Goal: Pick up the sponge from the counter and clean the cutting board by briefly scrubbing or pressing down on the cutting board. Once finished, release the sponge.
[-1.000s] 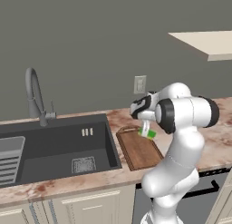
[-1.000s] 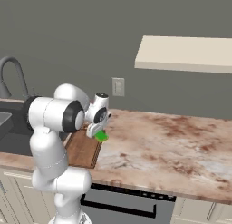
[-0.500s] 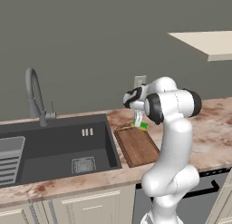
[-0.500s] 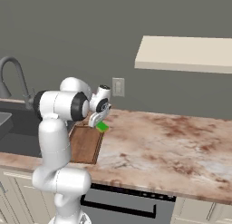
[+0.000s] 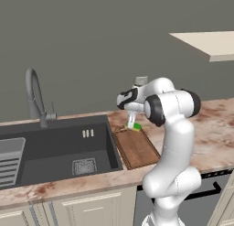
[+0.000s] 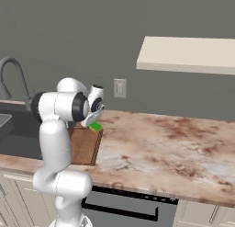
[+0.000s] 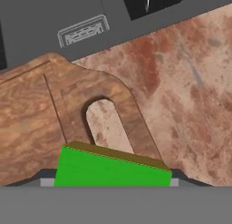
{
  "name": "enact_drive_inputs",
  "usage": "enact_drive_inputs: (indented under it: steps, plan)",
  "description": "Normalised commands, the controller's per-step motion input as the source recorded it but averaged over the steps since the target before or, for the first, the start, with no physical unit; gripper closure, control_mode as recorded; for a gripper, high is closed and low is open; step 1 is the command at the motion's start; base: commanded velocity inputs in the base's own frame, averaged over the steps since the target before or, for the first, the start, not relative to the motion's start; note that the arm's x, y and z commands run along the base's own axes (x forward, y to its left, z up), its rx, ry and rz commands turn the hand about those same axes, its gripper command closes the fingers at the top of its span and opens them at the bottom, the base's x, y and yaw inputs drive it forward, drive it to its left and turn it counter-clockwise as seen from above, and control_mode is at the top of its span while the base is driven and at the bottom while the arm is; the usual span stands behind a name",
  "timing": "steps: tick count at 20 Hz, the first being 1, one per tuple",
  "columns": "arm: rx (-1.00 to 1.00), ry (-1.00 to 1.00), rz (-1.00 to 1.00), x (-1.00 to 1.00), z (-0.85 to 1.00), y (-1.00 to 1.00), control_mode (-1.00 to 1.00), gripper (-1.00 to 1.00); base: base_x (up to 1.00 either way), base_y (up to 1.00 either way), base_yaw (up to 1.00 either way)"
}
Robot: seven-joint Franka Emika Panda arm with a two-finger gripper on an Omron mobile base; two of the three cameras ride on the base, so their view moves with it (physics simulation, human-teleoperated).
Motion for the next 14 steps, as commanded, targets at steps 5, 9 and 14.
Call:
enact_drive_inputs:
  steps: [5,9,14]
  plan:
    - [0.00,0.00,0.00,-0.16,-0.15,0.81,-1.00,1.00,0.00,0.00,0.00]
    - [0.00,0.00,0.02,-0.09,-0.19,0.86,-1.00,1.00,0.00,0.00,0.00]
    - [0.00,0.00,0.02,-0.35,-0.33,0.72,-1.00,1.00,0.00,0.00,0.00]
